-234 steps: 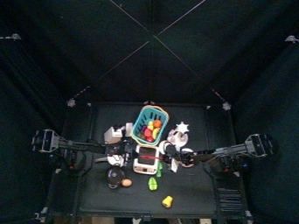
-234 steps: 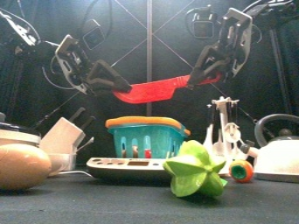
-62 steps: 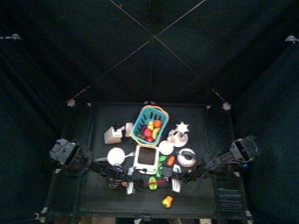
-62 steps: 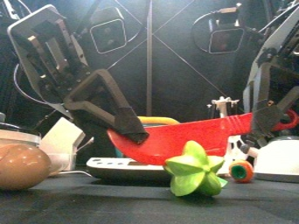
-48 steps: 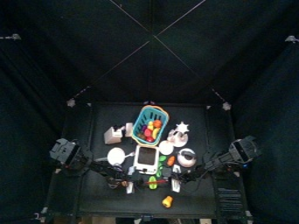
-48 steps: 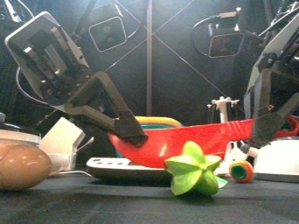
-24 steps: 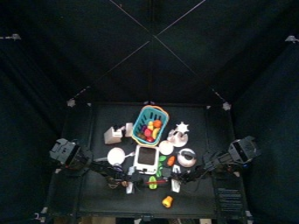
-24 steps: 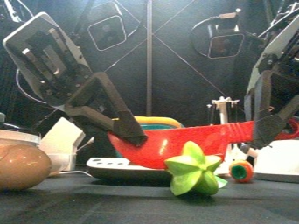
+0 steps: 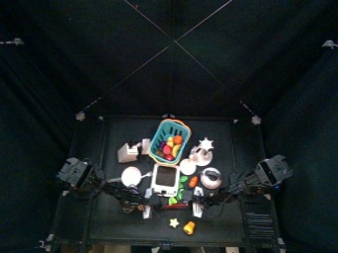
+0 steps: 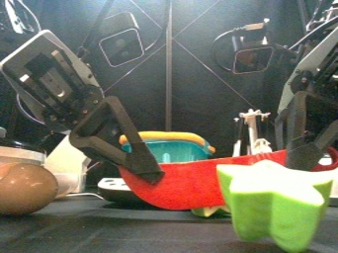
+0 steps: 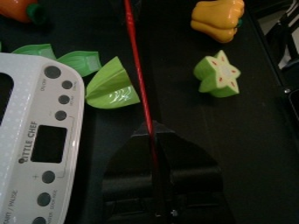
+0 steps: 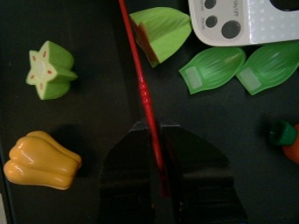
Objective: Cut starfruit
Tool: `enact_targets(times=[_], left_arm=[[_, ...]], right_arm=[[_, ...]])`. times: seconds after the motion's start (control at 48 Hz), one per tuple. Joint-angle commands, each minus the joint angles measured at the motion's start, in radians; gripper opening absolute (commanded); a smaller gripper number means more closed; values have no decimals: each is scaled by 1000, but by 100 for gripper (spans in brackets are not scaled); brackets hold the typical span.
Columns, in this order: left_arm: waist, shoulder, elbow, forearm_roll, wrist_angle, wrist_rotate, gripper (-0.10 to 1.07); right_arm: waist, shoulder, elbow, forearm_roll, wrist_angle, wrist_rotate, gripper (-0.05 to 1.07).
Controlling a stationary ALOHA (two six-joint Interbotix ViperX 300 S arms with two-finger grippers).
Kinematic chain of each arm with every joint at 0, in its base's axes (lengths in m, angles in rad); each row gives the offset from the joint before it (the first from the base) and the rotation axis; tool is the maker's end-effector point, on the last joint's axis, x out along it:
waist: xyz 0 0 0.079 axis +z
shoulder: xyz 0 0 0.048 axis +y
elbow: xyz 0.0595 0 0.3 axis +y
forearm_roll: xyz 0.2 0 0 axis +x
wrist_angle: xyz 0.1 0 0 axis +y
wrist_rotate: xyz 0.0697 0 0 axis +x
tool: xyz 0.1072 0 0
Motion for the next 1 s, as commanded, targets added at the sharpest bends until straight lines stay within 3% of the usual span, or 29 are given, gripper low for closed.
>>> enact_targets(times=[0.0,0.979], left_arm=[[-26,-8,11,11,18,11,30],[-26,-8,5,11,18,9,30]], right_arm=[[-9,-6,8,5,26,14,35],[-8,11,-8,8,29,12,35]])
